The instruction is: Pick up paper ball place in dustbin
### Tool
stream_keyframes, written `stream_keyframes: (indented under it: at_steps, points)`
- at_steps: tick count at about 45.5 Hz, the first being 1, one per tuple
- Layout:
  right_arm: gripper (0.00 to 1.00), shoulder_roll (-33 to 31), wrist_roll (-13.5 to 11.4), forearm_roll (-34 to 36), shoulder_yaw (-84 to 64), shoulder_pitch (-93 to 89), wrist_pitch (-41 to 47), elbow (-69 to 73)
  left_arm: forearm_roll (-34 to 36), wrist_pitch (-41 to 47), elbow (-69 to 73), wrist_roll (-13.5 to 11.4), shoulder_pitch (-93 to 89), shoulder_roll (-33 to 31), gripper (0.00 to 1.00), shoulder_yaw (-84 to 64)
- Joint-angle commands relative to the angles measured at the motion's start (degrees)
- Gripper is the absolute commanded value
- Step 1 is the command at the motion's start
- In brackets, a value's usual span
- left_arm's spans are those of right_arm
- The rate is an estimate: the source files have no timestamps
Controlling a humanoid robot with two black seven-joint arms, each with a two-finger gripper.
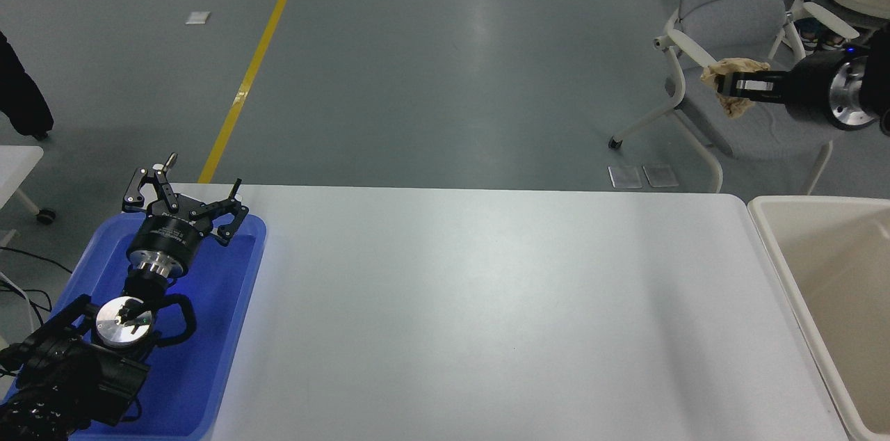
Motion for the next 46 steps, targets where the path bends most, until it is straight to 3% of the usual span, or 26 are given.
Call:
stream_keyframes:
  at_steps: [1,6,23,34,46]
  points:
    - [0.0,-0.62,-0.19,0.65,-0.5,-1.77,0.15,-1.43,0.0,0.0,0.0,0.0,0.0,0.0,1.0,0.02]
    - [0.0,-1.06,-0.63,1.45,-2.43,-6.33,-0.29,-6.52,0.0,0.0,0.0,0.0,0.0,0.0,1.0,0.02]
    - [0.0,-1.23,-6.78,8.74,-2.71,-31.74,0.07,-33.25,0.0,0.0,0.0,0.0,0.0,0.0,1.0,0.03]
    - [0.0,-2.11,-6.87,18.67,3.79,-45.79,-2.65,-43.79,0.0,0.0,0.0,0.0,0.0,0.0,1.0,-0.06]
    - [0.0,3.07,-6.96,18.68,23.65,-65.22,-4.86,-57.85,0.0,0.0,0.0,0.0,0.0,0.0,1.0,0.03]
